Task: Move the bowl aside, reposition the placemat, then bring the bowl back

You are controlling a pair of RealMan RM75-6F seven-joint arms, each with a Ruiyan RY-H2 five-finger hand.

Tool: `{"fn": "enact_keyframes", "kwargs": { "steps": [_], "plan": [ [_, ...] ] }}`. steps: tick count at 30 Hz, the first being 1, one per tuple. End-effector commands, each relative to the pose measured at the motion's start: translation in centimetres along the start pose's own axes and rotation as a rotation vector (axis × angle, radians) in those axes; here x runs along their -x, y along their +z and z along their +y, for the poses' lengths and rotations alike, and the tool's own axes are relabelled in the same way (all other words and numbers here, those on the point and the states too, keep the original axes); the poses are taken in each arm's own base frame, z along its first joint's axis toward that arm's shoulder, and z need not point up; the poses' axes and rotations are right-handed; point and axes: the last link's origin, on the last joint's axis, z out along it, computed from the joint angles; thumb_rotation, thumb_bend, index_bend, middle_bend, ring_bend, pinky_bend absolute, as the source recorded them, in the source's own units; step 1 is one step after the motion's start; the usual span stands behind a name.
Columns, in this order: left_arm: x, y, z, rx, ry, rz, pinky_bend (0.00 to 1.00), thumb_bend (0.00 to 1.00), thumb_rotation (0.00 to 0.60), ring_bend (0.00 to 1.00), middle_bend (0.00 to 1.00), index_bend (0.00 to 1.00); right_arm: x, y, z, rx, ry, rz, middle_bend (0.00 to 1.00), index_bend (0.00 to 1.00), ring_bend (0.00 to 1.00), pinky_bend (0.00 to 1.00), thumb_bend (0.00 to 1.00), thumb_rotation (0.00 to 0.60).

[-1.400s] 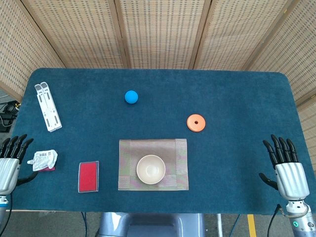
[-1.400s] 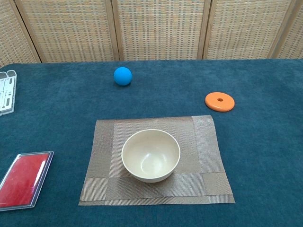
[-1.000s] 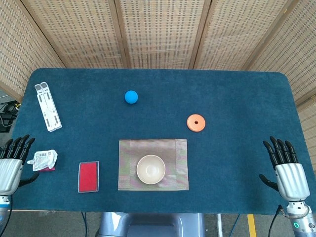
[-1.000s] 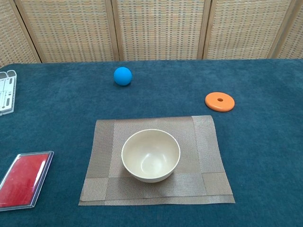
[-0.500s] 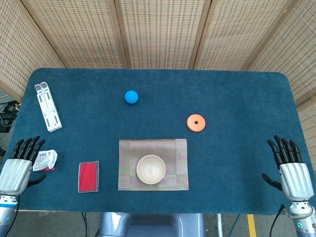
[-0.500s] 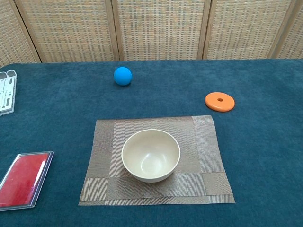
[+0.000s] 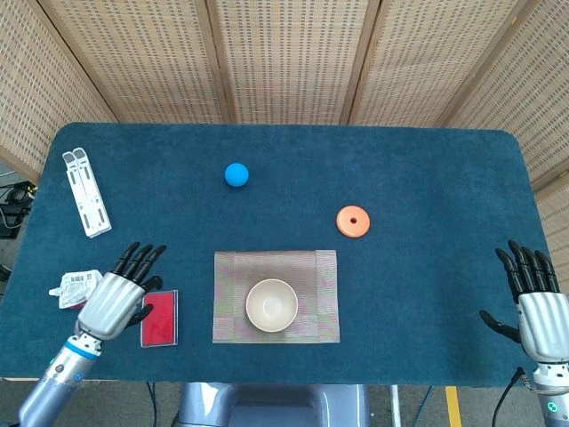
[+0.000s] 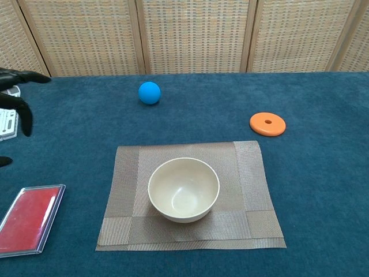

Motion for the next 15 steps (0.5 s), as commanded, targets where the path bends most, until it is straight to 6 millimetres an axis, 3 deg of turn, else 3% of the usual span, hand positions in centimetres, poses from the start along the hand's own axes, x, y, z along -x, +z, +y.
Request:
{"fn": "enact_keyframes", "kwargs": {
  "steps": [1, 7, 15],
  "plan": [
    [0.9, 2.7, 4.0, 0.128, 0.041, -0.023, 0.0, 0.26, 0.6, 0.0, 0.0, 0.46, -0.2, 0.0, 0.2, 0.006, 0.012, 0.003, 0.0, 0.04, 0.0, 0.0, 0.07, 0.6],
    [2.0, 4.8, 7.6, 0.192, 0.048, -0.057, 0.0, 0.26, 0.6, 0.0, 0.0, 0.46, -0.8, 0.2, 0.7, 0.021, 0.037, 0.015, 0.0, 0.04, 0.0, 0.0, 0.07, 0.6],
    [3.0, 6.4, 10.2, 0.226, 0.055, -0.085, 0.0, 0.26, 0.6, 0.0, 0.0, 0.47, -1.3, 0.4, 1.1, 0.028, 0.063, 0.021, 0.0, 0.04, 0.0, 0.0, 0.07, 0.6]
  ]
}}
